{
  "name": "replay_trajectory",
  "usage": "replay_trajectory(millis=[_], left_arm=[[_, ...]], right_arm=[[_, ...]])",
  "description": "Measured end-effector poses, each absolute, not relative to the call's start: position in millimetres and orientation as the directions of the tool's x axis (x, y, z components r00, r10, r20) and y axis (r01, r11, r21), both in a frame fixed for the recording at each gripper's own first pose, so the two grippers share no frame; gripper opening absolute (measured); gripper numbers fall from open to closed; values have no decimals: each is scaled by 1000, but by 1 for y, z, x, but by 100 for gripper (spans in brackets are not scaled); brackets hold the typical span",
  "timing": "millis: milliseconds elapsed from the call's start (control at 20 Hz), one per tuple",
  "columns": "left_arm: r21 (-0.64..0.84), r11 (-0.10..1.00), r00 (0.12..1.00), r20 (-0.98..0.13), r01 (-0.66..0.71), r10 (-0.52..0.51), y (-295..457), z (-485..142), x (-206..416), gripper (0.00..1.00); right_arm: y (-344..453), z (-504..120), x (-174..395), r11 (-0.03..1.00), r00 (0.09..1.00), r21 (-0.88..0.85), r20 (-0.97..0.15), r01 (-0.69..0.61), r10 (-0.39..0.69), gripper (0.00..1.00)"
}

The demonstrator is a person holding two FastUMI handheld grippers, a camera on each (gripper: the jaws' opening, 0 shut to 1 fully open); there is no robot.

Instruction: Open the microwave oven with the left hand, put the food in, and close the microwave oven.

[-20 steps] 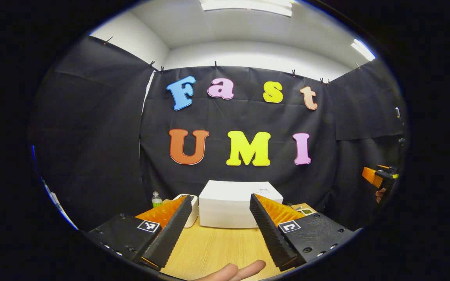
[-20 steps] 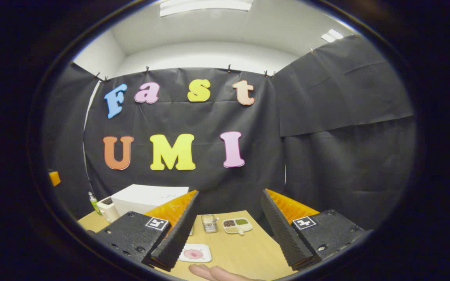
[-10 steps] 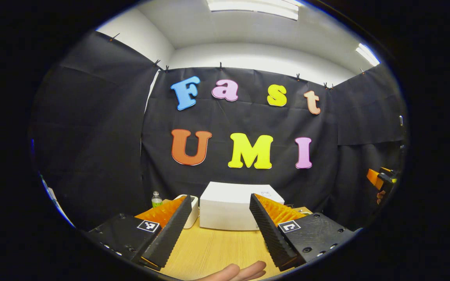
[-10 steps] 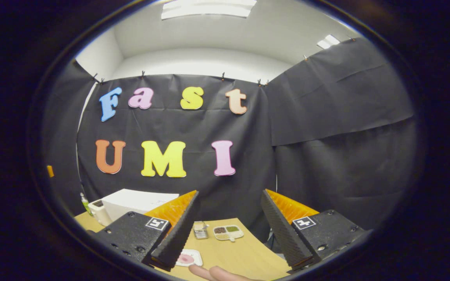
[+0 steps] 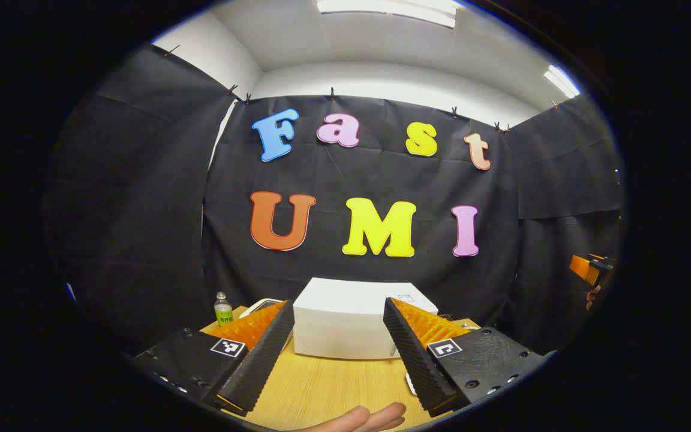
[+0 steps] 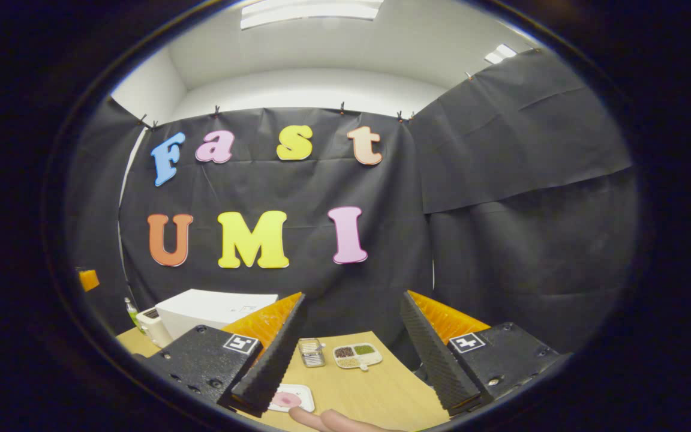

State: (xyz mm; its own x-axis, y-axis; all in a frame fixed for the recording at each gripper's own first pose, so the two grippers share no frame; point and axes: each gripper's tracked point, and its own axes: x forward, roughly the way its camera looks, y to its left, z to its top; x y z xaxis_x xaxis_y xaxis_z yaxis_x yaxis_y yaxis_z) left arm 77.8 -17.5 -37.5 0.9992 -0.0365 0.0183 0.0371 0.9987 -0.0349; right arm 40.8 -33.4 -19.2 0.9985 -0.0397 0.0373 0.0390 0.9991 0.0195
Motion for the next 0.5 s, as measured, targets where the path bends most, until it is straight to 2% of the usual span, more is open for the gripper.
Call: replay_trajectory(millis=[150, 200, 500], left_arm=[[-37, 996, 997, -9, 79, -79, -45, -62, 110, 94], [-43, 995, 996, -22, 91, -92, -52, -72, 121, 95], [-35, 988, 984, -86, 151, -154, -105, -136, 192, 95]], right_arm=[[-41, -28, 51, 999, 999, 24, 24, 43, -44, 91], [-44, -31, 55, 999, 999, 22, 22, 48, -48, 100], [-63, -42, 67, 998, 998, 6, 22, 55, -55, 100]])
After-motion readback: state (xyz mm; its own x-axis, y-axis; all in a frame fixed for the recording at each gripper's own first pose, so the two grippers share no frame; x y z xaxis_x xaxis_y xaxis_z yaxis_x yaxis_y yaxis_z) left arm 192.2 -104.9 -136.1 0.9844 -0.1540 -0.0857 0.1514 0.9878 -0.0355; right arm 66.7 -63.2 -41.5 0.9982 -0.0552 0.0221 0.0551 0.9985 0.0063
